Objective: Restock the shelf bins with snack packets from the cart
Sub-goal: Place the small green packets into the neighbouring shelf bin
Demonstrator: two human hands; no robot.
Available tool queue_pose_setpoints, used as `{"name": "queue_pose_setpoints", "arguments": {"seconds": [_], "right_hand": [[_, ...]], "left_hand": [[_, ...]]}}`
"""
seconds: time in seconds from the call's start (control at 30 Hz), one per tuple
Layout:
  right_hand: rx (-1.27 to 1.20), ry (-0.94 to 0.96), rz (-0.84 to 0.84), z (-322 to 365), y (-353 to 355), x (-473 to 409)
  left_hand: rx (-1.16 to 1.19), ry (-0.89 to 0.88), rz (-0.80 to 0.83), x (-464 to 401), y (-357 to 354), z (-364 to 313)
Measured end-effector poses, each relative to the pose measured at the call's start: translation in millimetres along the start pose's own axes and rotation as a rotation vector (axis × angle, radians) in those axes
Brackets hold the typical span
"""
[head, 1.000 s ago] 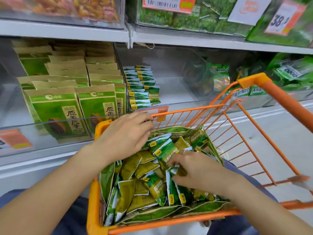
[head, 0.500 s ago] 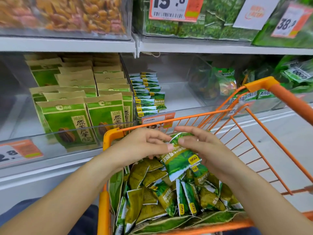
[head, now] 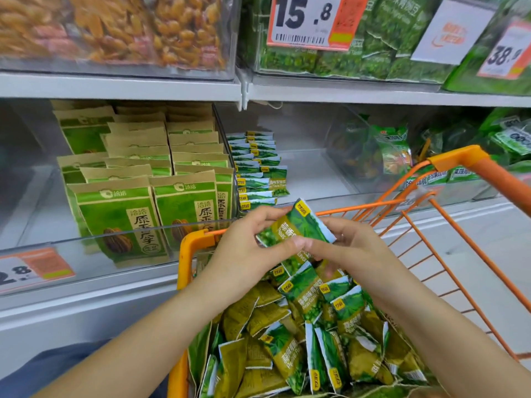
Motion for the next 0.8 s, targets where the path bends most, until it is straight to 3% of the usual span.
{"name": "queue_pose_setpoints", "arguments": {"seconds": [0.13, 0.23, 0.3, 0.37, 0.5, 0.63, 0.8], "right_hand": [[0.009, 0.007, -0.037, 8.5, 5.6, -8.5], [0.044, 0.053, -0.139, 21.6, 24.2, -30.8], [0.163, 0.117, -0.213, 34.1, 42.0, -57.1], [0.305, 0.151, -0.275, 36.6, 57.4, -90.3], [0.537, 0.051, -0.290, 18.5, 66.9, -157.5], [0.552, -0.187, -0.190, -17.3, 56.4, -199.3], [0.486, -0.291, -0.164, -34.5, 37.3, -222.7]], "left_hand": [[-0.051, -0.037, -0.062, -5.2, 9.6, -6.1], [-0.668, -0.357, -0.183, -6.4, 16.4, -18.7], [-1.117, -0.572, -0.174, -9.0, 3.2, -12.6], [-1.333, -0.587, -0.081, -13.7, -8.7, 5.4], [-1.405, -0.538, -0.057, -15.3, -14.1, 10.6], [-1.421, -0.551, -0.103, -15.8, -12.7, 6.3], [-1.411, -0.555, -0.104, -17.0, -14.2, 5.1]]}}
Point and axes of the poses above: each hand's wrist, its own x-axis away from the middle knuckle, its own y-axis out of the back of the hand, z = x × y, the point moved 8 cm from there along -x, towards the middle knuckle, and after that the axes turned 7 degrees about -x, right-handed, at the moved point
